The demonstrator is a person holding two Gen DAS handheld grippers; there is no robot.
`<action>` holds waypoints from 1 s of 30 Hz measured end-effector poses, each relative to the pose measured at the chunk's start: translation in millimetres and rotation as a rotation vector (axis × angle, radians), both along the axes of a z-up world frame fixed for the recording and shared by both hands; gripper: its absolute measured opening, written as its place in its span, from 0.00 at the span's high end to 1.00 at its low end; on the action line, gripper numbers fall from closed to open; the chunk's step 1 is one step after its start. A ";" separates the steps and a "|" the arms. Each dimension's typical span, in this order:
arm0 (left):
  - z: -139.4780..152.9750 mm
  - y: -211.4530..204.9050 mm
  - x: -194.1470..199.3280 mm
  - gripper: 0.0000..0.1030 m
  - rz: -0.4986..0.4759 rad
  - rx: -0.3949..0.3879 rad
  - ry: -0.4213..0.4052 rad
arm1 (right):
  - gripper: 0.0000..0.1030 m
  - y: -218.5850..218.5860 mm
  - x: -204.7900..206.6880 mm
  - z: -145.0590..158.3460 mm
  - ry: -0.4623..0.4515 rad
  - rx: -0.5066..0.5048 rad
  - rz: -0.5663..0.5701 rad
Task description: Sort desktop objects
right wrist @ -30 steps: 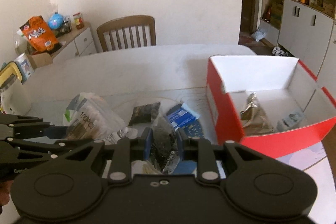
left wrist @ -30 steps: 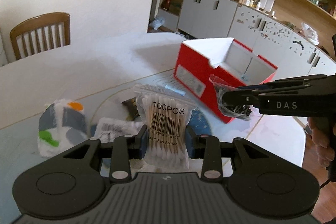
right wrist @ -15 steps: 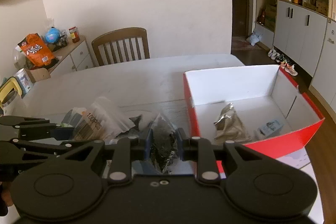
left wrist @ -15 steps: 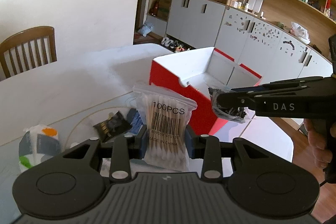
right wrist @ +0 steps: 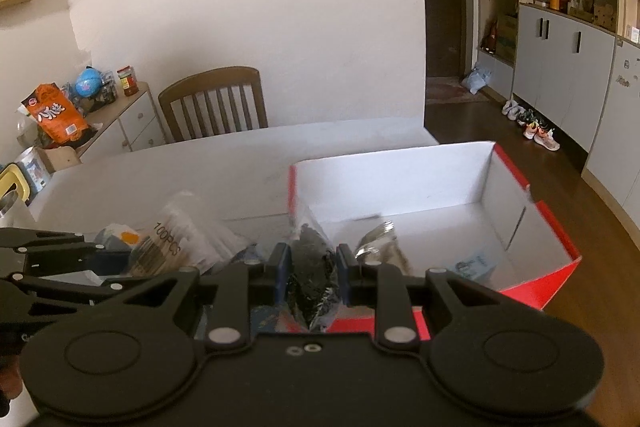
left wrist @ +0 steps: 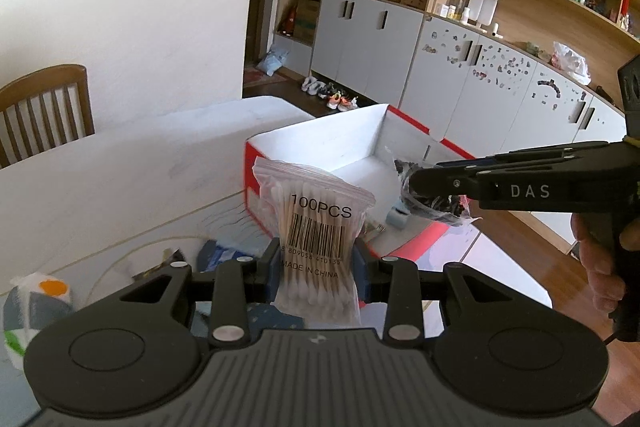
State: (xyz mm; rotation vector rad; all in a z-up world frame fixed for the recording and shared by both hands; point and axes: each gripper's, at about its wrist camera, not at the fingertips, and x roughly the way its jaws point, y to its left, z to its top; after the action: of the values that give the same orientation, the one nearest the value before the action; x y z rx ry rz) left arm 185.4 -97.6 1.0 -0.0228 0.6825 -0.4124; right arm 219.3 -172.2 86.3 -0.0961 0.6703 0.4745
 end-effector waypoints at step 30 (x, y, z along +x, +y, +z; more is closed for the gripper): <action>-18.8 -112.7 84.9 0.67 -0.073 0.115 0.087 | 0.77 -80.2 94.9 -28.0 0.086 0.002 -0.012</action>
State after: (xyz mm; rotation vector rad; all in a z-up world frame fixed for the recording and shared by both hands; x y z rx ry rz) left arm 270.3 -210.3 -17.9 0.0935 0.7934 -0.4437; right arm 314.2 -252.4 58.3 -0.0702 0.7544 0.4694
